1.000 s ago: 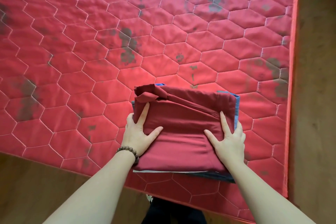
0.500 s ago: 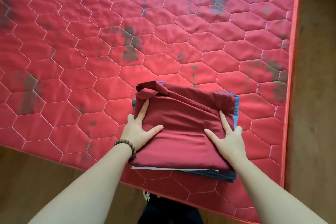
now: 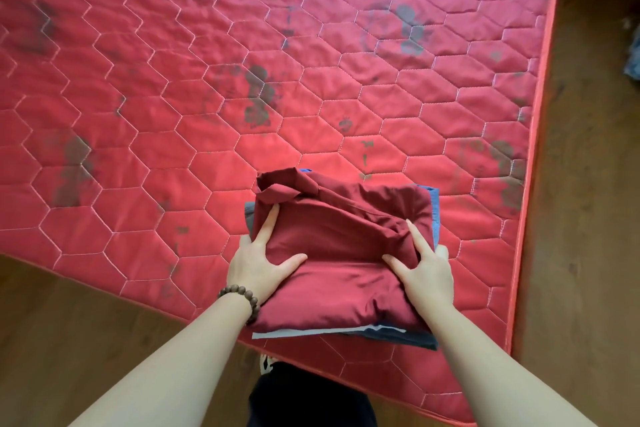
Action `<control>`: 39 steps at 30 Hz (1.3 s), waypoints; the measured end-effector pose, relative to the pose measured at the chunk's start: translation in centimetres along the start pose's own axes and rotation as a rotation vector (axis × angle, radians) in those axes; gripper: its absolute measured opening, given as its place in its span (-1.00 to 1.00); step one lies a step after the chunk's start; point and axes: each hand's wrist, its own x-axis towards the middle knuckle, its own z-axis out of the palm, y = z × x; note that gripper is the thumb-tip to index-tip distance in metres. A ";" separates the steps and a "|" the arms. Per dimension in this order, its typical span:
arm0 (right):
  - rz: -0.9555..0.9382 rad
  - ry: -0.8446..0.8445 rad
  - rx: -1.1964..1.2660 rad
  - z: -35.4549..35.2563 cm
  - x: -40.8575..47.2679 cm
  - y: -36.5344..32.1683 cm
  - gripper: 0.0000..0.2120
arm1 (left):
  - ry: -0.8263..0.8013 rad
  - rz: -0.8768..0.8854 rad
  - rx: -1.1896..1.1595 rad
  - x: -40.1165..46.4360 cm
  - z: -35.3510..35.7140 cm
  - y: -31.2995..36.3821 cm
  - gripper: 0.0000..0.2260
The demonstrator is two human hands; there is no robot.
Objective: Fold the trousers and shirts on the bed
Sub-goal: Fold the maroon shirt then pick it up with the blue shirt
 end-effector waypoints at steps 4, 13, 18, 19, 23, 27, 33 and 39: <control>-0.059 0.026 0.000 -3.0 -1.8 -2.8 -0.26 | 0.063 -0.024 -0.010 -2.7 -3.3 0.9 -0.16; -0.374 -0.029 0.024 -13.4 -8.7 -16.5 -0.27 | 0.265 -0.141 -0.135 -13.7 -19.1 4.1 -0.14; -0.596 -0.127 0.020 -14.0 -12.5 -25.8 -0.27 | 0.449 -0.277 -0.172 -20.1 -26.4 2.1 -0.14; -0.633 -0.148 0.015 -13.5 -13.3 -27.7 -0.27 | 0.482 -0.304 -0.188 -21.1 -27.6 1.3 -0.15; -0.772 -0.231 -0.012 -10.5 -16.3 -34.6 -0.28 | 0.593 -0.396 -0.235 -24.3 -32.0 -2.5 -0.15; -0.875 -0.301 -0.063 -6.3 -19.5 -40.4 -0.29 | 0.669 -0.472 -0.266 -26.4 -34.8 -7.6 -0.14; -0.953 -0.370 -0.124 0.9 -24.4 -47.7 -0.30 | 0.695 -0.548 -0.296 -27.3 -38.6 -16.8 -0.15; -0.940 -0.344 -0.176 9.0 -29.6 -56.4 -0.29 | 0.658 -0.556 -0.317 -25.7 -45.9 -27.7 -0.15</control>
